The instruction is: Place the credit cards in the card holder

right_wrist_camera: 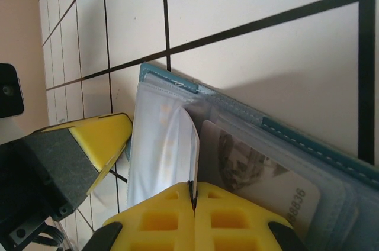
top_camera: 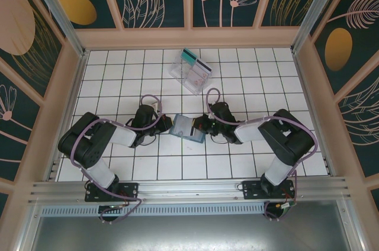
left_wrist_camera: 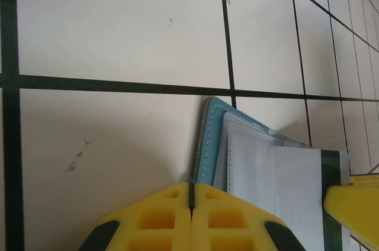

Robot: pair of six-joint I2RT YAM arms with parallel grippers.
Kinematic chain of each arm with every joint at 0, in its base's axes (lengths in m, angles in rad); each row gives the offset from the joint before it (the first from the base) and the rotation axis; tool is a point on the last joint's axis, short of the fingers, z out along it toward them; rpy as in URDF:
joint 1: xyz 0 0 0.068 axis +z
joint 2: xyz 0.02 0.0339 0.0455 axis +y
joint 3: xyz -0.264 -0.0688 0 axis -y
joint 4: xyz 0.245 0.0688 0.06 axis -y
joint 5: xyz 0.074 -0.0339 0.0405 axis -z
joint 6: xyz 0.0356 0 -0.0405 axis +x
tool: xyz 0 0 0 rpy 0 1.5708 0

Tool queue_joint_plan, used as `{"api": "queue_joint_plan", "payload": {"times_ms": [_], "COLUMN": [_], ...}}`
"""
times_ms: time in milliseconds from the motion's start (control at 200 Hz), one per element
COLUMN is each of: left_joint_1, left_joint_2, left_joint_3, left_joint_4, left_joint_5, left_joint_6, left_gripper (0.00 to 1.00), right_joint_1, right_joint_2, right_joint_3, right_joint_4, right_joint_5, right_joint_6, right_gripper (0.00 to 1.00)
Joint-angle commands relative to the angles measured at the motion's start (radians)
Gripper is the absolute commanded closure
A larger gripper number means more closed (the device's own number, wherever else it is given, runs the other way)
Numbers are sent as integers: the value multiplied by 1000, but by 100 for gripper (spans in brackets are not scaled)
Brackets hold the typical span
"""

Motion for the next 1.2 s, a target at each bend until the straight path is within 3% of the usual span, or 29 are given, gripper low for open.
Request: {"api": "queue_joint_plan", "payload": {"times_ms": [0, 530, 791, 1191], "left_joint_1": [-46, -47, -47, -47], "left_joint_2": [61, 57, 42, 44], "left_joint_3": [-40, -76, -83, -82], "left_joint_4": [-129, -96, -102, -100], "left_joint_5": [68, 63, 63, 64], "left_joint_6": [-29, -47, -44, -44], "left_gripper": [97, 100, 100, 100], "right_joint_1": [28, 28, -6, -52], "right_joint_2": [-2, 22, 81, 49], "right_joint_3": [-29, -90, -75, -71], "right_joint_4": [-78, 70, 137, 131], "right_joint_5": [-33, -12, -24, -7], "right_joint_6": [7, 99, 86, 49], "right_gripper": [100, 100, 100, 100]}}
